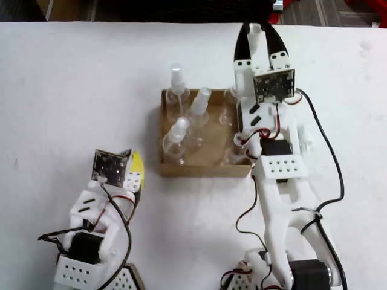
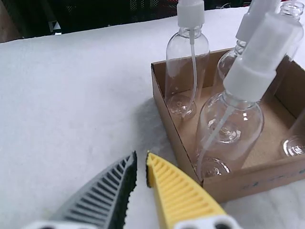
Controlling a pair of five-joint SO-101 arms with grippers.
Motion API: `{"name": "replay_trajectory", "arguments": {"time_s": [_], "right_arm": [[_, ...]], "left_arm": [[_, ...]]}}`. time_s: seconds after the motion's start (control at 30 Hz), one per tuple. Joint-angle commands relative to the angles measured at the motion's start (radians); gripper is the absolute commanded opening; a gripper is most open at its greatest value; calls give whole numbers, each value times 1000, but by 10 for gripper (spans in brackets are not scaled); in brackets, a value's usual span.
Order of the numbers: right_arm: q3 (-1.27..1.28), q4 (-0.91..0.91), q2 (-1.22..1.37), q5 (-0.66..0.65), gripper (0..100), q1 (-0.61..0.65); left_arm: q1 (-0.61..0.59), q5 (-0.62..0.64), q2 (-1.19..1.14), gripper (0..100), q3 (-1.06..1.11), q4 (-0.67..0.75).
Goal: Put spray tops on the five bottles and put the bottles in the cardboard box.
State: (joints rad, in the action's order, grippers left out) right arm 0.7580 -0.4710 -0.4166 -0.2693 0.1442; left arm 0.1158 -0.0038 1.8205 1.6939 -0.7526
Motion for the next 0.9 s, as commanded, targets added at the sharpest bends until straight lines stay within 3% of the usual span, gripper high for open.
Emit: {"name": "replay_trajectory", "arguments": {"time_s": [0.0, 0.53, 0.73, 0.87], "right_arm": [[38, -22, -8, -11, 15, -4], [133, -24, 68, -11, 15, -5], [143, -240, 222, -11, 15, -15], [143, -283, 291, -18, 15, -10]], "left_arm": [[12, -14, 8, 41, -2, 17], [12, -14, 8, 39, -2, 15], [8, -14, 8, 39, -2, 15], [8, -14, 8, 41, -2, 15]]}}
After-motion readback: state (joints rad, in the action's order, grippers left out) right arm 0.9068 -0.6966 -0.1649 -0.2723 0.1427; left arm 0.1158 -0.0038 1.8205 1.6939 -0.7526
